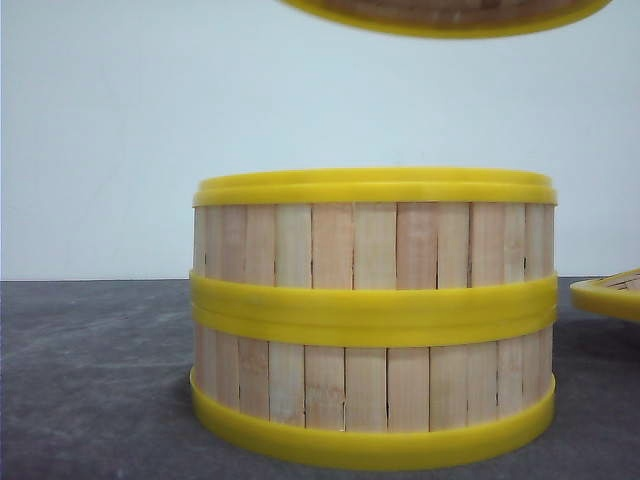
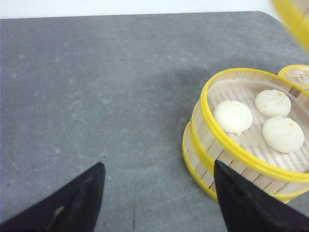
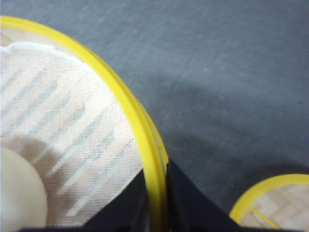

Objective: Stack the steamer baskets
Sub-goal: 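Lift the basket with the right gripper above the two-basket stack, then lower the basket onto the stack and release with the right gripper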

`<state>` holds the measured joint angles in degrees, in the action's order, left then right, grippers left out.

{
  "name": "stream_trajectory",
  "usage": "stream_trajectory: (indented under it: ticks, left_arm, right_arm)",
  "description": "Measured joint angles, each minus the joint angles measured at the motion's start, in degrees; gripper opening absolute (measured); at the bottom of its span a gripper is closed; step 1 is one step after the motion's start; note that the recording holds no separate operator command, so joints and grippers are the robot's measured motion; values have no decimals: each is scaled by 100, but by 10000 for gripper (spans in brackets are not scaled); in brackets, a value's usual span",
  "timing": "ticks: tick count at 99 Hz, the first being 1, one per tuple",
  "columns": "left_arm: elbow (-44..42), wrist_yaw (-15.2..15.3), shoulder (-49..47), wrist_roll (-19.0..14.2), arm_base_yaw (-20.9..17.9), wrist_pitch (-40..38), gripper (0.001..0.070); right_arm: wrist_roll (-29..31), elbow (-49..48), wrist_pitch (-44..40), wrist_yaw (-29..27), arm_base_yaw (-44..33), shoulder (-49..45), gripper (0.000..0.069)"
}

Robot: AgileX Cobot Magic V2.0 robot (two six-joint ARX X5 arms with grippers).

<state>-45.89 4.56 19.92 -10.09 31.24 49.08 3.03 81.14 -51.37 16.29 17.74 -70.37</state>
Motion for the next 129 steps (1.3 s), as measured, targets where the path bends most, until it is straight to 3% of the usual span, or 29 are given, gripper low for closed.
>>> stream_trajectory:
  ticks: [36,129]
  left_arm:
    - [0,0,0,0,0,-2,431]
    - [0,0,0,0,0,144,431]
  right_arm:
    - [118,-1029,975,-240,479,-81,27]
    - [195,-1139,1086,-385,616,-973,27]
